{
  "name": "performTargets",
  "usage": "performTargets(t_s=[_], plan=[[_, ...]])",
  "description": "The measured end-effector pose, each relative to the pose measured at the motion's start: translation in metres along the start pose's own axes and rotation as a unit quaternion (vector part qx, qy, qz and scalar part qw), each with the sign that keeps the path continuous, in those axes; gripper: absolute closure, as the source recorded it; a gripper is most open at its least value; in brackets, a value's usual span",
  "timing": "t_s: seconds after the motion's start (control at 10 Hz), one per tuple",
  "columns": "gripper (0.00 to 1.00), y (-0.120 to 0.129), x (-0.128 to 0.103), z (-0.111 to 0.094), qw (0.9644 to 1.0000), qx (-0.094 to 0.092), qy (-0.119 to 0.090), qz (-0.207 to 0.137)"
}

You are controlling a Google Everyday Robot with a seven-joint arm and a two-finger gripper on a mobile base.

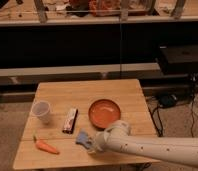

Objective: Place the white sponge in the ceramic cup

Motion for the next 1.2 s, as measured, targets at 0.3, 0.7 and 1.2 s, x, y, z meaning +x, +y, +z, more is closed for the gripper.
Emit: performTargets(t_s=[0.3, 0.7, 1.2], plan=[[1.00, 0.005, -0.004, -0.019, 0.9990, 0.039, -0.021, -0.012], [1.00, 0.009, -0.012, -0.043, 0.9953, 0.070, -0.054, -0.039], [0.98, 0.010, -0.030, -0.089, 0.9890, 0.103, -0.087, -0.062]])
